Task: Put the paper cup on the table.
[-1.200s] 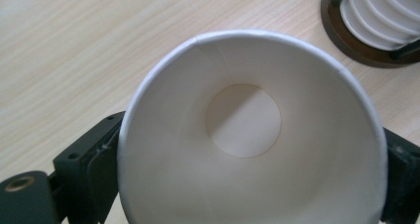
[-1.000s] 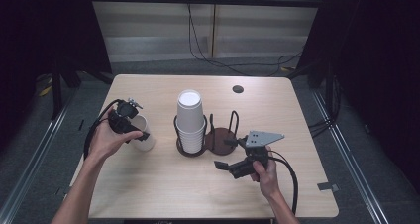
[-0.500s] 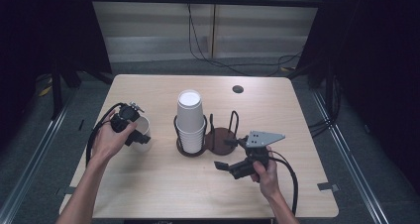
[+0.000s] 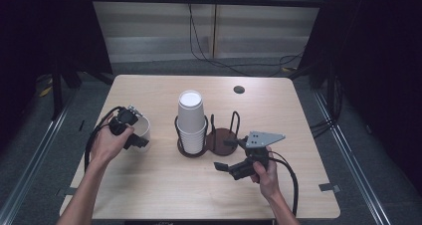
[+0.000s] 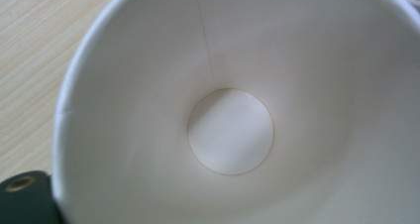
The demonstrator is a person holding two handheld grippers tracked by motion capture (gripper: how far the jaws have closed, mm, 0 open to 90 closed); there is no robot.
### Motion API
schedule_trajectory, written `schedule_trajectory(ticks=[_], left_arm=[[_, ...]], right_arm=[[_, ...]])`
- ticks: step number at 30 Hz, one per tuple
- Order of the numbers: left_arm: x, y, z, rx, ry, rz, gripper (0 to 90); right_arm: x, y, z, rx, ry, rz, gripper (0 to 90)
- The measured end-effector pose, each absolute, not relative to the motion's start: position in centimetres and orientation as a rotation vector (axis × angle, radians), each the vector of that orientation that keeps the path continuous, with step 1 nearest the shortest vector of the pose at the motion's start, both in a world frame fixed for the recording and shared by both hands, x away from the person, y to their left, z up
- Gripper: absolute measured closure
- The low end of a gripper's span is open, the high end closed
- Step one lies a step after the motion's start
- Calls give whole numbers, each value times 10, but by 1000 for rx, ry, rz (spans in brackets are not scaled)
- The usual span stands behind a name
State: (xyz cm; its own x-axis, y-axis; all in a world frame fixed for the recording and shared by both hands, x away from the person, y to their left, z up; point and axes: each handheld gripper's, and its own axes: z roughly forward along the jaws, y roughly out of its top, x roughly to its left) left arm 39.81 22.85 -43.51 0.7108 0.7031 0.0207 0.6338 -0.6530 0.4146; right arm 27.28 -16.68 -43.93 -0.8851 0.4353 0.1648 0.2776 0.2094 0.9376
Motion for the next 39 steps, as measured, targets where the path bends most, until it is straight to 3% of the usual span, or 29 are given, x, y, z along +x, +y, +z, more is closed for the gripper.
schedule_trajectory(ticks=[3, 7, 8, 10, 12, 39], left_arm=[[398, 231, -440, 2540, 1038, 233, 4], [395, 237, -442, 2519, 1035, 233, 20], [395, 238, -443, 2517, 1032, 223, 46], [393, 242, -447, 2513, 1032, 199, 201], [392, 245, -452, 2492, 1037, 193, 161], [348, 273, -443, 2232, 1005, 302, 167]], right_arm=[[273, -166, -440, 693, 2344, 1756, 132], [273, -166, -440, 692, 2341, 1760, 132], [273, -166, -440, 693, 2340, 1759, 132], [272, -166, -440, 690, 2344, 1757, 132], [273, -166, -440, 692, 2344, 1755, 132], [272, -167, -441, 708, 2345, 1745, 132]])
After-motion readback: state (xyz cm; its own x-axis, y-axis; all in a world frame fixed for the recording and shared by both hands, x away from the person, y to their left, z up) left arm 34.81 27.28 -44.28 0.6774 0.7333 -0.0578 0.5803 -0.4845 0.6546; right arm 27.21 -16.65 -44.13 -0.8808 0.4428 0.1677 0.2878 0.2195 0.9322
